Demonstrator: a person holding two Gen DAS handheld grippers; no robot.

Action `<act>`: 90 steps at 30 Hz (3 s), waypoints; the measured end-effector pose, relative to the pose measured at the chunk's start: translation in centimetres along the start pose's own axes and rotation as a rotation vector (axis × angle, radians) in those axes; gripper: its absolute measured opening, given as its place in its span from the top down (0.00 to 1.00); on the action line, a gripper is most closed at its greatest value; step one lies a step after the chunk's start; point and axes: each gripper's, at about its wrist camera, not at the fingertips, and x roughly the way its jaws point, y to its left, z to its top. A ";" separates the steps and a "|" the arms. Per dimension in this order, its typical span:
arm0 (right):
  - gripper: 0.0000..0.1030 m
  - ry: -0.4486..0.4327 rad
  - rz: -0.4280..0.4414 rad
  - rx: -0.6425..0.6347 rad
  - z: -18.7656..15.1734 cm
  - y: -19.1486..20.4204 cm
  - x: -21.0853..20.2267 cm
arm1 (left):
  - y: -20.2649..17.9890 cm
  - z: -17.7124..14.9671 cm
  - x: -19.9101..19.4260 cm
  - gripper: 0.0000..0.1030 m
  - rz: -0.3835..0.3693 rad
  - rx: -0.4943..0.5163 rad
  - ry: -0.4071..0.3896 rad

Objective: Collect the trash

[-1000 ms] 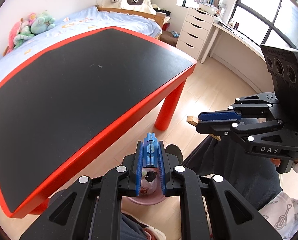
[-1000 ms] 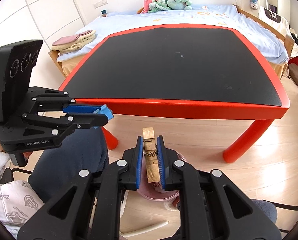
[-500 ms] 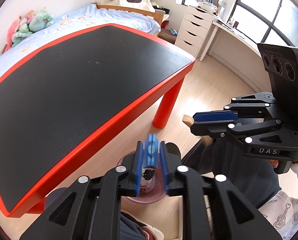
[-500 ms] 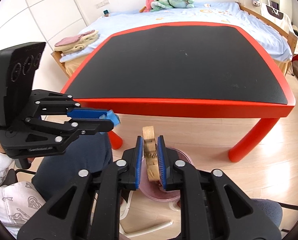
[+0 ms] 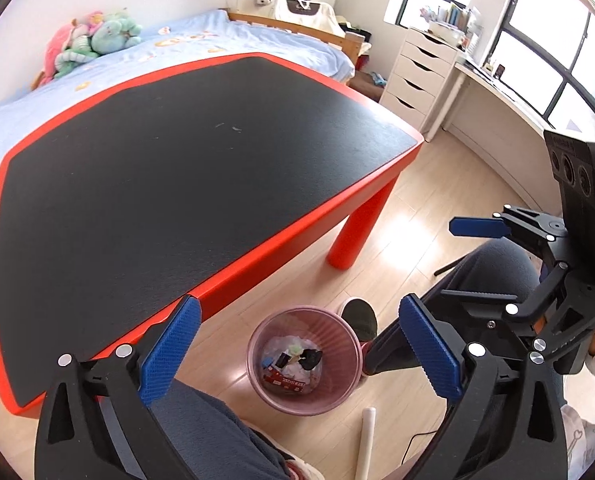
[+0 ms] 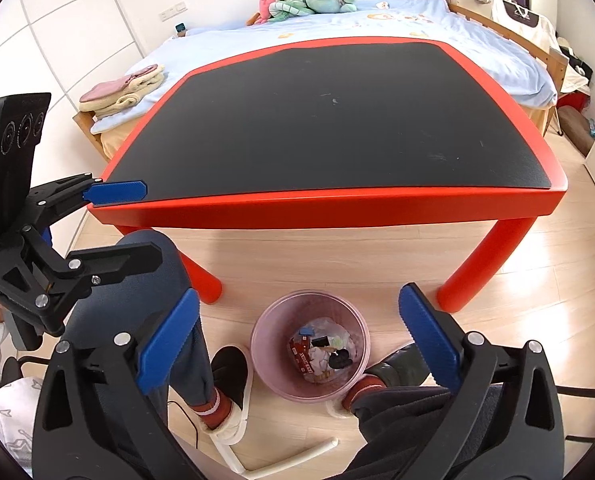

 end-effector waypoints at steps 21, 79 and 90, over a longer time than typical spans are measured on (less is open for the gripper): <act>0.03 -0.073 -0.039 0.000 4.7 0.4 -2.5 | 2.2 3.2 -3.2 0.07 0.082 -0.060 -0.093; 0.03 -0.163 -0.063 -0.089 15.8 1.5 -2.1 | 5.6 8.4 -6.1 0.06 0.243 -0.149 -0.180; 0.03 -0.161 -0.065 -0.089 15.7 1.5 -2.1 | 5.6 8.4 -6.1 0.06 0.243 -0.146 -0.177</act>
